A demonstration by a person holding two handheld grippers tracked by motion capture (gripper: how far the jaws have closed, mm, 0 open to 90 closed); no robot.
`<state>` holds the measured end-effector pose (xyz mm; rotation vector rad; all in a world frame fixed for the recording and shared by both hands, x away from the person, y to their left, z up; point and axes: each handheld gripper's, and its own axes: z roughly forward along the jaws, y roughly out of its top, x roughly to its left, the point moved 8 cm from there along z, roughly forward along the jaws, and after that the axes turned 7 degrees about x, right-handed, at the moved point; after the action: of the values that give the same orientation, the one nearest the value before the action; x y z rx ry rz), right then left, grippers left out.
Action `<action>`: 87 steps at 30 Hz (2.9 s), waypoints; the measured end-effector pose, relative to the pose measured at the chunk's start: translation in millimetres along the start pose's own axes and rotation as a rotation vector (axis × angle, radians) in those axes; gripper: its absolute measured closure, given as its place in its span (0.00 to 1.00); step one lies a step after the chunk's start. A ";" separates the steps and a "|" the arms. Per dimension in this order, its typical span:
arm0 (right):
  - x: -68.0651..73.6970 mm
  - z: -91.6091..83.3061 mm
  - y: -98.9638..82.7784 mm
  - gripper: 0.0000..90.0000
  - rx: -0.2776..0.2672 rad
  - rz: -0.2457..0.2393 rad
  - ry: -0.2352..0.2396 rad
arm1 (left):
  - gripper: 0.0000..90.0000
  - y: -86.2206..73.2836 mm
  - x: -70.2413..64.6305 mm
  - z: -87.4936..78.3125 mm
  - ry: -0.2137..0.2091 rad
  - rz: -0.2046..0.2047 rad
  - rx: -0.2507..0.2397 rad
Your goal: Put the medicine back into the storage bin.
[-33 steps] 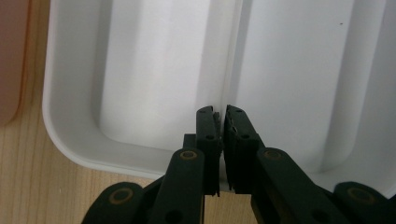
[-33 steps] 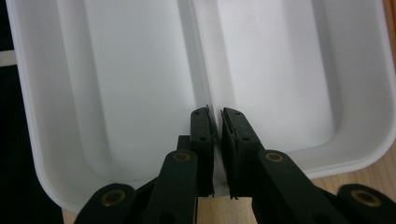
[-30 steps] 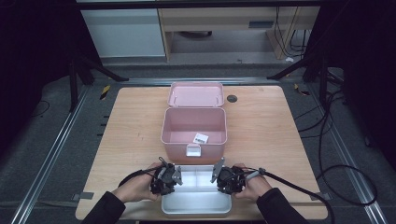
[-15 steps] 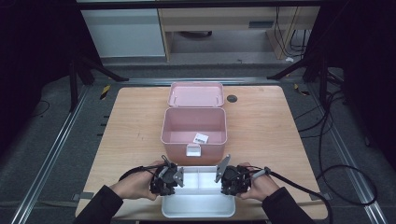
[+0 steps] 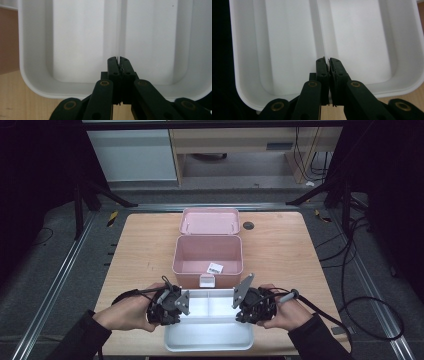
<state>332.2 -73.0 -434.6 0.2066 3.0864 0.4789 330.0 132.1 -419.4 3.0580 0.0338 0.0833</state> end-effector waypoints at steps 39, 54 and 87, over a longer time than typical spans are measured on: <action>-183.6 -38.3 40.6 0.97 -0.073 0.015 -0.079 | 0.98 1.5 201.0 -24.4 0.015 0.014 -0.023; -202.7 -4.3 34.5 0.96 -0.017 0.026 -0.086 | 0.98 1.6 212.3 12.1 0.002 0.010 0.016; -181.1 -43.3 18.7 0.45 -0.324 0.229 -0.311 | 0.66 -11.5 191.5 -28.7 0.180 -0.208 -0.316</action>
<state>512.8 -92.2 -389.2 0.5694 2.6478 0.8518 519.3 150.5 -381.5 2.7043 0.3167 0.3173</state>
